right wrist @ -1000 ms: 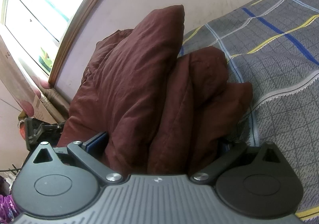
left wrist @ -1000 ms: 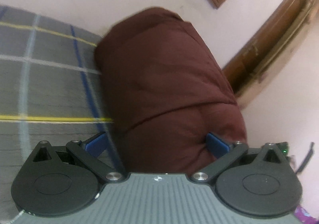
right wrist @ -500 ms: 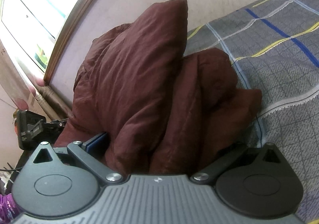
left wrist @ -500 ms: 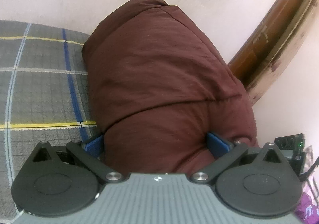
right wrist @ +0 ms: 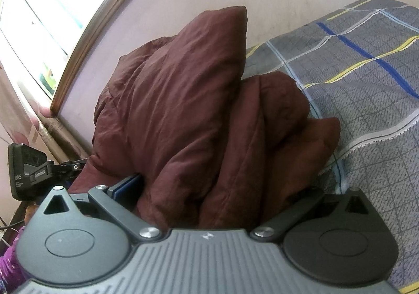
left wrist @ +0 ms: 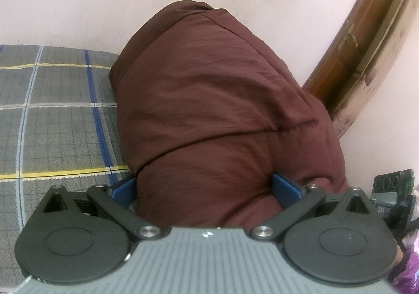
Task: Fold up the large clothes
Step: 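Grasp the folded maroon jacket bundle with both tools from its sides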
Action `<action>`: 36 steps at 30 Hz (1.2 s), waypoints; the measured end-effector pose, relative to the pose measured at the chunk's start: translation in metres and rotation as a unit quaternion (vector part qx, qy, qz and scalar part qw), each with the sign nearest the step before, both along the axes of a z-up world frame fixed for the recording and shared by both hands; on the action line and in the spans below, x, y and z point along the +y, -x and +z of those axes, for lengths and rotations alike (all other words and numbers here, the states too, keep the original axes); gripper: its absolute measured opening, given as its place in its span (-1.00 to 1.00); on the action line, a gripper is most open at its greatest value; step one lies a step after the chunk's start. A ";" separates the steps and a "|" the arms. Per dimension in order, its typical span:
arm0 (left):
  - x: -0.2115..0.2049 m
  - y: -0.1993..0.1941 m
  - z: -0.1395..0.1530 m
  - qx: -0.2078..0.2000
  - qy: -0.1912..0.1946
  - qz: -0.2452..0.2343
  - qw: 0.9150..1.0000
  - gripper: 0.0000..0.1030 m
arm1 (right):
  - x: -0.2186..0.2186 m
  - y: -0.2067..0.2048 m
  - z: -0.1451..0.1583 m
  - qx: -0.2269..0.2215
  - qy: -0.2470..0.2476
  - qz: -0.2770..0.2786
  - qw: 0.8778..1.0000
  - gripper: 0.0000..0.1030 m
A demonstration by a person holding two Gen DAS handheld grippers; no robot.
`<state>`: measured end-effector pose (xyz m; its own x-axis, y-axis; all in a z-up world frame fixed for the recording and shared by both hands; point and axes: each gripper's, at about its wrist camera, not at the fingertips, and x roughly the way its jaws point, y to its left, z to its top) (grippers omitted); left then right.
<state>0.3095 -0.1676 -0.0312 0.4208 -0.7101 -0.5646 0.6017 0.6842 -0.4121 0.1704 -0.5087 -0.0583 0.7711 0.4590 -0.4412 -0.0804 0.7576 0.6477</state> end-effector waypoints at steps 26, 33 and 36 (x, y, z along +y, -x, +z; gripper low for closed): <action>0.003 0.014 0.001 -0.038 0.011 0.006 0.999 0.81 | 0.010 0.004 0.017 -0.025 0.019 0.011 0.999 0.42; 0.007 0.021 0.010 -0.043 0.006 0.009 0.999 0.72 | 0.012 0.013 0.022 -0.039 0.013 0.000 0.999 0.25; 0.011 0.010 0.008 -0.025 0.007 -0.005 1.000 0.90 | 0.002 0.006 0.014 -0.019 -0.012 0.000 1.000 0.45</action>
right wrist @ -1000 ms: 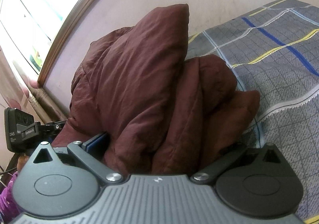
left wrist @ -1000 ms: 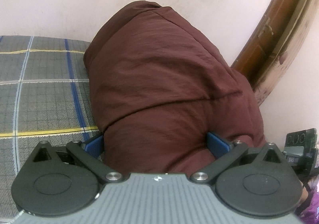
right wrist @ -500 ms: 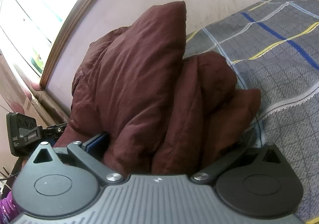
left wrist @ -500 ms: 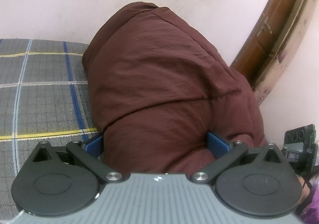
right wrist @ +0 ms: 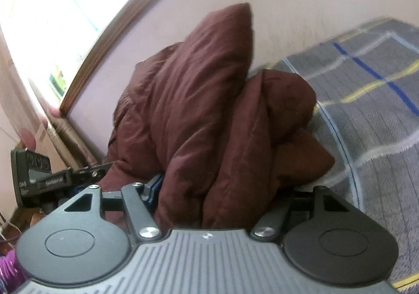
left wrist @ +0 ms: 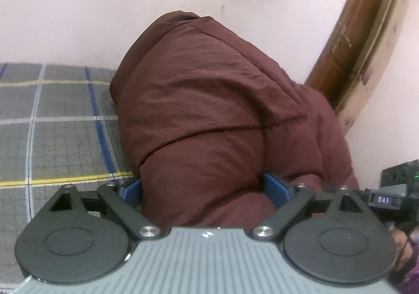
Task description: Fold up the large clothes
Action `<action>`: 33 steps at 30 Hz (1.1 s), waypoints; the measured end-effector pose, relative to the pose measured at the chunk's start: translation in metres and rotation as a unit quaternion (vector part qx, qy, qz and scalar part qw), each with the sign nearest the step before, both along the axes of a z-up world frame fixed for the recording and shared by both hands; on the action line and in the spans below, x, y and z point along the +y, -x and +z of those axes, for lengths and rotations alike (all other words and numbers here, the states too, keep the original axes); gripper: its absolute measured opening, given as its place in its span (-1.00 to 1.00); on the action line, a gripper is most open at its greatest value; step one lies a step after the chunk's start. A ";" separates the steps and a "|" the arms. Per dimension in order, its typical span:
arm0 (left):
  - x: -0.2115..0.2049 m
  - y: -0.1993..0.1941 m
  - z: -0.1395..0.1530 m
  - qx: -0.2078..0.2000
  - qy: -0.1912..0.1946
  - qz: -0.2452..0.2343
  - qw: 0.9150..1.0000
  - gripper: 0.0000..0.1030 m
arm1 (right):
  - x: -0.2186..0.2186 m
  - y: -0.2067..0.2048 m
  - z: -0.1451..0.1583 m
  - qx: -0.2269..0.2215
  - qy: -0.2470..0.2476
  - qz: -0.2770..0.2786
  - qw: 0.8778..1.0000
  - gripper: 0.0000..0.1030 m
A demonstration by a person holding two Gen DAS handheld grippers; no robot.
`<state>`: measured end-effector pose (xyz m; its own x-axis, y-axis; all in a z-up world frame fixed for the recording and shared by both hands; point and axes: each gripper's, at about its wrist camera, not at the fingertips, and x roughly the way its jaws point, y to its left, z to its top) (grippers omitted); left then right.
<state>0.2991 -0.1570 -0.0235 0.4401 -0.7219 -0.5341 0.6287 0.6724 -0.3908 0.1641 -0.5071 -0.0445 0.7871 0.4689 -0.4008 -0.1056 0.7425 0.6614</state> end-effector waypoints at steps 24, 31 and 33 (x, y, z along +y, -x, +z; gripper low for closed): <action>0.004 0.033 0.026 -0.070 -0.036 0.015 0.997 0.85 | 0.023 -0.011 0.015 -0.042 -0.011 0.033 0.999 0.29; 0.013 0.040 0.037 -0.093 -0.046 0.049 0.993 0.85 | 0.038 -0.012 0.024 -0.069 -0.017 0.057 0.996 0.29; 0.014 0.040 0.037 -0.095 -0.045 0.058 0.993 0.85 | 0.050 -0.014 0.030 -0.075 -0.016 0.066 0.995 0.29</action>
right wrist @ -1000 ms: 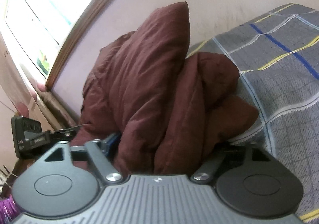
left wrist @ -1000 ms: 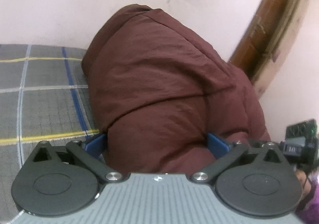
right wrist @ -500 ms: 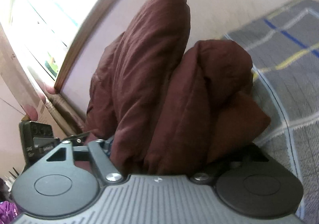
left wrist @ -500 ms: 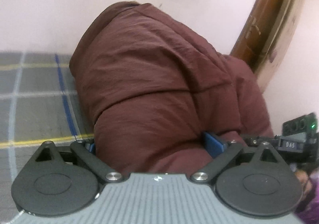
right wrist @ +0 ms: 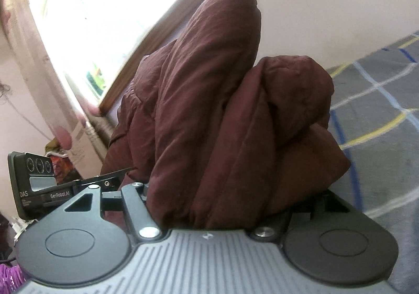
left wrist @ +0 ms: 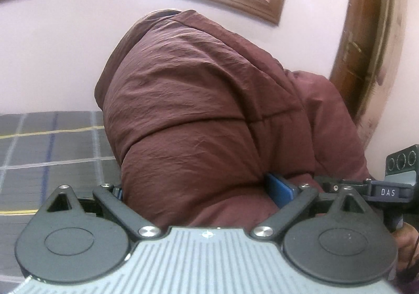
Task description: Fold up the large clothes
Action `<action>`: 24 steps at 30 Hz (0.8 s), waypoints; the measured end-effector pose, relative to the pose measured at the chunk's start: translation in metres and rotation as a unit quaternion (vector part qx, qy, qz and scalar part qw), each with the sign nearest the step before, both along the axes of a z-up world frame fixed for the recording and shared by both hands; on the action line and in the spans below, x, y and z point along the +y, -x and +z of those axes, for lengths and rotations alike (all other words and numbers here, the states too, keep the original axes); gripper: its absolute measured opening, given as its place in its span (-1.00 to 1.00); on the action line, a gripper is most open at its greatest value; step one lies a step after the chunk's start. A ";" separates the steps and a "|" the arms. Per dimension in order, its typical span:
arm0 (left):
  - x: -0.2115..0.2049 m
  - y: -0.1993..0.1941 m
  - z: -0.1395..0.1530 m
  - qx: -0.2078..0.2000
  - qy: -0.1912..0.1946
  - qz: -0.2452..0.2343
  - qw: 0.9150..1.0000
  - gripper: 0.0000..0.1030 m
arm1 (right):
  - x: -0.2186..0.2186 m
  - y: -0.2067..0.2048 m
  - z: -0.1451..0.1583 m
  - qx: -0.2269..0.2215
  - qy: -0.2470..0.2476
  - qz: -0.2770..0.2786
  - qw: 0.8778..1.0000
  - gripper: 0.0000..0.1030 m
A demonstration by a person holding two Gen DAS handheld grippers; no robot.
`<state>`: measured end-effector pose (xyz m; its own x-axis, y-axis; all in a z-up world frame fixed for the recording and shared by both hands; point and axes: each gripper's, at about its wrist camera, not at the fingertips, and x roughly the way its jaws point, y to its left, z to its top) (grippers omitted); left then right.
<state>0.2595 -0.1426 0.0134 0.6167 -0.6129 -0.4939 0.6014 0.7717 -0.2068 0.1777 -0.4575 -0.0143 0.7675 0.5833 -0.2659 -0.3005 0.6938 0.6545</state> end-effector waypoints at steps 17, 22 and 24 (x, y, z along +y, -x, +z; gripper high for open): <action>0.088 0.027 0.018 -0.007 0.003 0.075 0.997 0.85 | 0.058 -0.001 0.019 -0.019 0.001 0.069 0.997 0.29; 0.108 0.036 0.021 -0.006 0.006 0.089 0.996 0.85 | 0.060 -0.001 0.019 -0.021 0.002 0.082 0.996 0.29; 0.116 0.040 0.023 -0.007 0.007 0.094 0.996 0.85 | 0.061 0.001 0.019 -0.022 0.001 0.085 0.996 0.29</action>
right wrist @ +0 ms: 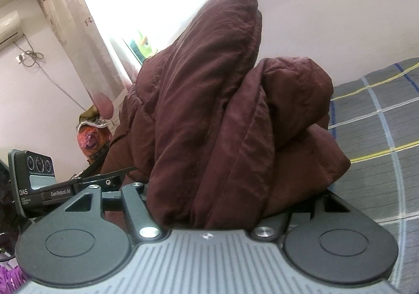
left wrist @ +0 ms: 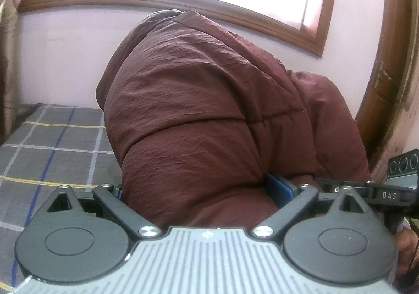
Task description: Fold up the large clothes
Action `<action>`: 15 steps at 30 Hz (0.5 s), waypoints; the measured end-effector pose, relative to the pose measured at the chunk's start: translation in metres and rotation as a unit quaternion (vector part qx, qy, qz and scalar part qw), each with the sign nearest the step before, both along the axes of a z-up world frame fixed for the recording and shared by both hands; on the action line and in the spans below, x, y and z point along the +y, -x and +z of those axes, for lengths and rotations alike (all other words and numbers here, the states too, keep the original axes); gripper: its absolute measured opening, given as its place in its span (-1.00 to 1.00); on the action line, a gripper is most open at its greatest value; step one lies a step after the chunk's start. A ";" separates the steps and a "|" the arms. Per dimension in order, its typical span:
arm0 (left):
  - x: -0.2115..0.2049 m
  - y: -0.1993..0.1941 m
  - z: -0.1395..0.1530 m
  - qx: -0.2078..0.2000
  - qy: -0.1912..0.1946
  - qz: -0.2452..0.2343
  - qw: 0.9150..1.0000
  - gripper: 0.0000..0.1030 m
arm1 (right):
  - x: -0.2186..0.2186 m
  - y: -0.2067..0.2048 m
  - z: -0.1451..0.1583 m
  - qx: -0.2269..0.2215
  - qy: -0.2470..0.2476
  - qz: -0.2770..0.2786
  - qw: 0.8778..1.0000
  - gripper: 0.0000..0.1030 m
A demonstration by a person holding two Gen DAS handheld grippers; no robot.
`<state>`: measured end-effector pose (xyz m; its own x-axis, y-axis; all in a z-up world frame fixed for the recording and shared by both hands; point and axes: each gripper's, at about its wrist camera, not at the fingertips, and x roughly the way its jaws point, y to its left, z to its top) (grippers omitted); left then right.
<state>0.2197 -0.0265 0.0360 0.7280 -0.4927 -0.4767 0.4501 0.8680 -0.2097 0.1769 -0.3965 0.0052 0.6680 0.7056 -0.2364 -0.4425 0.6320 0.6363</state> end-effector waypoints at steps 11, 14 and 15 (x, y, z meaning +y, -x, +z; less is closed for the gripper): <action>0.030 0.014 0.008 -0.006 0.007 0.023 1.000 0.85 | 0.010 0.010 0.002 -0.009 0.000 0.014 1.000 0.29; 0.036 0.017 0.010 -0.007 0.007 0.027 1.000 0.85 | 0.008 0.008 0.000 -0.010 -0.002 0.015 1.000 0.29; 0.037 0.018 0.011 -0.008 0.008 0.028 1.000 0.85 | 0.009 0.009 -0.001 -0.011 -0.003 0.016 1.000 0.29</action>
